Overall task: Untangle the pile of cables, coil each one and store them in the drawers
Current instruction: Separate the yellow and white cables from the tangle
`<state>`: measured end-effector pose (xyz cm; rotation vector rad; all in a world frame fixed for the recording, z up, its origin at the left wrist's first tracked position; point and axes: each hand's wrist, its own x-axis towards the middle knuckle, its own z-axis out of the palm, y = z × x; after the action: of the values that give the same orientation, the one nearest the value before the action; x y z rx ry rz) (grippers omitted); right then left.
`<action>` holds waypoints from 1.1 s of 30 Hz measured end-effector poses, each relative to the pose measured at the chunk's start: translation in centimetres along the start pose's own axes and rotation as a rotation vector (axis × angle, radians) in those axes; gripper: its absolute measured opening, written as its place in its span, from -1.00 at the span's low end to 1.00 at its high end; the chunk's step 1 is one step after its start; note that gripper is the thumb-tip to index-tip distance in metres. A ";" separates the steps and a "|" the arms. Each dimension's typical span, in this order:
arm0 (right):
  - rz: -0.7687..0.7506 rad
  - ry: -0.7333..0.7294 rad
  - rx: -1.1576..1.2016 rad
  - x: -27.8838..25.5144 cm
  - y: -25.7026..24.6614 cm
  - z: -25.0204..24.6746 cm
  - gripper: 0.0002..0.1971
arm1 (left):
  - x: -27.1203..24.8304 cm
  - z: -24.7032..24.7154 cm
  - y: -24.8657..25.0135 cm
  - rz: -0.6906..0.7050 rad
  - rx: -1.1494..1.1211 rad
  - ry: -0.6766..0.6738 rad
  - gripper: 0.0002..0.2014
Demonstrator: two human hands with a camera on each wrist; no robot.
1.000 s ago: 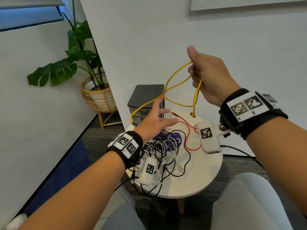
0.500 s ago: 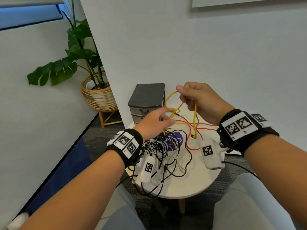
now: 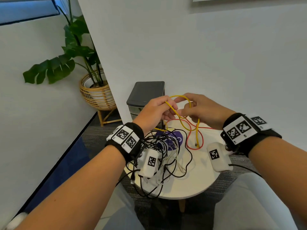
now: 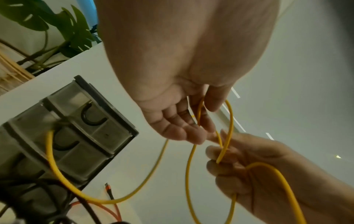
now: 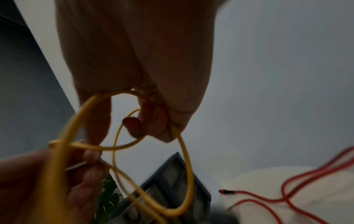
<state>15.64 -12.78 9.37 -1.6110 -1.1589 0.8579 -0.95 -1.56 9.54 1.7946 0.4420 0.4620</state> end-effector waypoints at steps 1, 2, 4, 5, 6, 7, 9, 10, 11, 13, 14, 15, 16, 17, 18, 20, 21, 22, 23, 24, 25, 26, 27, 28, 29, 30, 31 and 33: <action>-0.018 -0.019 -0.012 0.0 0.1 0.3 -0.64 | 0.0 0.2 0.1 0.015 -0.012 -0.016 -0.75; -0.054 -0.016 -0.045 -0.1 0.1 0.6 -0.70 | 0.0 0.3 0.1 0.029 -0.023 -0.024 -0.78; -0.119 0.003 -0.146 0.0 0.0 0.9 -0.87 | 0.0 0.4 0.1 0.054 -0.015 -0.023 -0.81; -0.137 0.016 -0.187 0.2 0.0 1.0 -0.86 | 0.1 0.3 0.0 0.063 0.004 -0.020 -0.80; -0.149 0.034 -0.216 0.5 0.0 0.9 -0.82 | 0.1 0.2 0.0 0.068 0.027 -0.020 -0.80; -0.158 0.058 -0.241 0.7 0.0 0.8 -0.79 | 0.1 0.1 0.1 0.068 0.046 -0.020 -0.79; -0.179 0.109 -0.286 1.4 -0.1 0.4 -0.74 | 0.2 0.0 0.3 0.067 0.070 -0.005 -0.74; -0.187 0.138 -0.301 1.8 -0.1 0.2 -0.73 | 0.3 -0.1 0.5 0.074 0.077 0.017 -0.68; -0.193 0.177 -0.310 2.3 -0.1 -0.2 -0.74 | 0.4 -0.3 0.5 0.082 0.088 0.046 -0.64; -0.202 0.284 -0.295 3.2 -0.3 -1.0 -0.74 | 0.6 -0.9 0.4 0.080 0.119 0.107 -0.60; -0.200 0.343 -0.256 3.6 -0.3 -1.5 -0.74 | 0.6 -1.3 0.2 0.072 0.132 0.127 -0.61; -0.195 0.398 -0.207 4.0 -0.3 -2.0 -0.74 | 0.6 -1.7 -0.1 0.058 0.141 0.139 -0.63; -0.193 0.448 -0.159 4.4 -0.3 -2.5 -0.76 | 0.6 -2.1 -0.5 0.044 0.152 0.145 -0.65; -0.188 0.496 -0.125 4.7 -0.2 -3.0 -0.77 | 0.5 -2.5 -0.8 0.031 0.167 0.146 -0.69; -0.184 0.541 -0.106 5.0 -0.2 -3.5 -0.77 | 0.5 -2.8 -1.2 0.022 0.180 0.141 -0.73; -0.177 0.615 -0.102 5.6 0.2 -4.2 -0.75 | 0.5 -3.2 -1.7 -0.002 0.209 0.127 -0.79; -0.171 0.637 -0.100 6.0 0.6 -4.4 -0.75 | 0.6 -3.4 -2.0 -0.018 0.228 0.125 -0.80; -0.161 0.643 -0.097 6.3 1.1 -4.5 -0.74 | 0.7 -3.5 -2.4 -0.037 0.249 0.125 -0.81; -0.148 0.632 -0.103 6.5 1.7 -4.5 -0.75 | 0.8 -3.6 -2.8 -0.063 0.273 0.121 -0.82; -0.134 0.609 -0.127 6.7 2.4 -4.3 -0.76 | 0.9 -3.6 -3.2 -0.097 0.296 0.110 -0.82; -0.116 0.575 -0.174 6.8 3.4 -4.1 -0.78 | 0.9 -3.7 -3.6 -0.137 0.321 0.091 -0.83; -0.097 0.526 -0.234 6.7 4.4 -3.8 -0.81 | 0.9 -3.7 -4.1 -0.177 0.345 0.071 -0.82; -0.078 0.457 -0.298 6.6 5.5 -3.4 -0.85 | 0.8 -3.6 -4.5 -0.212 0.364 0.054 -0.81; -0.064 0.370 -0.363 6.4 6.5 -3.0 -0.88 | 0.7 -3.6 -5.0 -0.244 0.372 0.039 -0.80; -0.055 0.271 -0.436 6.2 7.5 -2.5 -0.90 | 0.5 -3.5 -5.4 -0.274 0.373 0.025 -0.79; -0.053 0.172 -0.522 6.0 8.5 -1.9 -0.90 | 0.4 -3.3 -5.8 -0.307 0.376 0.007 -0.77; -0.051 0.080 -0.611 5.9 9.4 -1.4 -0.87 | 0.2 -3.0 -6.2 -0.334 0.384 -0.022 -0.75; -0.004 -0.079 -0.749 6.0 11.1 -0.4 -0.75 | 0.1 -2.5 -6.9 -0.370 0.430 -0.119 -0.67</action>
<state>21.08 -8.42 -1.19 -2.1738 -1.6604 0.4999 -2.61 2.31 3.51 2.0758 0.8175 -0.0042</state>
